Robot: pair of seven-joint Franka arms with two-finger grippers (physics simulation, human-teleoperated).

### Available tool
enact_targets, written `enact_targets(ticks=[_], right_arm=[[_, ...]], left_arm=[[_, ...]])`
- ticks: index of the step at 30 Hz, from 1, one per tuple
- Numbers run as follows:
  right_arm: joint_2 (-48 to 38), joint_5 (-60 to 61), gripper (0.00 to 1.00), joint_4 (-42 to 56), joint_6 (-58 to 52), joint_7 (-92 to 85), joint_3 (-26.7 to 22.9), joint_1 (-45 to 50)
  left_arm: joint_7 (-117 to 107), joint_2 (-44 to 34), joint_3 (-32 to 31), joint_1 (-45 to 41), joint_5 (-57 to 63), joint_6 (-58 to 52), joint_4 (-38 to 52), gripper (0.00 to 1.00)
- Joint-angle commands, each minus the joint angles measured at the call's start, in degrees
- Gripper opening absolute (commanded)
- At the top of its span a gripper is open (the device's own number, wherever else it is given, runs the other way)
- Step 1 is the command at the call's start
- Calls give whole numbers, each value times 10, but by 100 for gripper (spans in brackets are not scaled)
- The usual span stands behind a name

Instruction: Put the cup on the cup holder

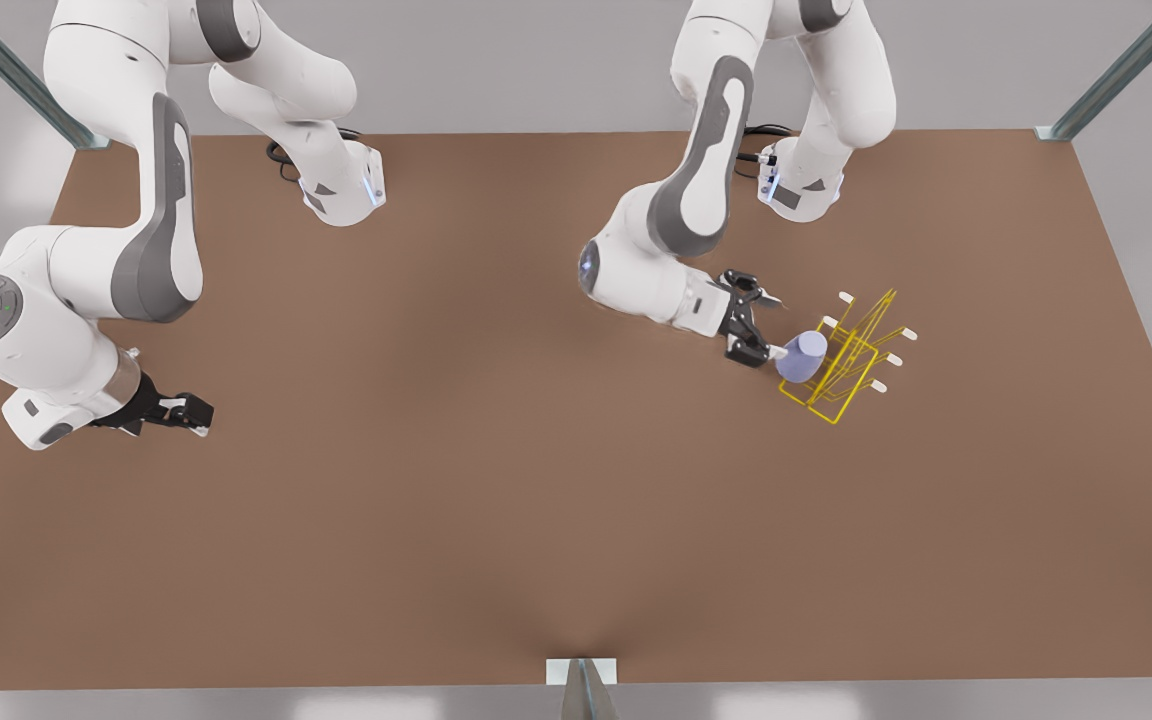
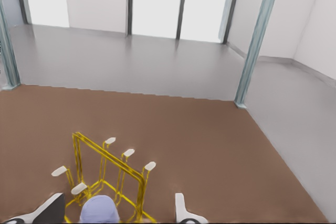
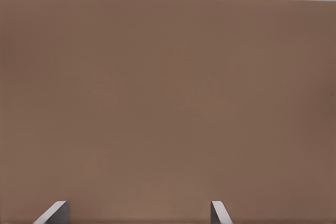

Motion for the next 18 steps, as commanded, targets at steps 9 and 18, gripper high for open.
enact_targets(ticks=[9,18], right_arm=[[4,1,100,0,2,-4,1,0],[3,1,100,7,-9,-1,2,4]], left_arm=[[965,-190,-712,754,-201,38,95,100],[1230,-171,-676,772,-248,-100,160,100]])
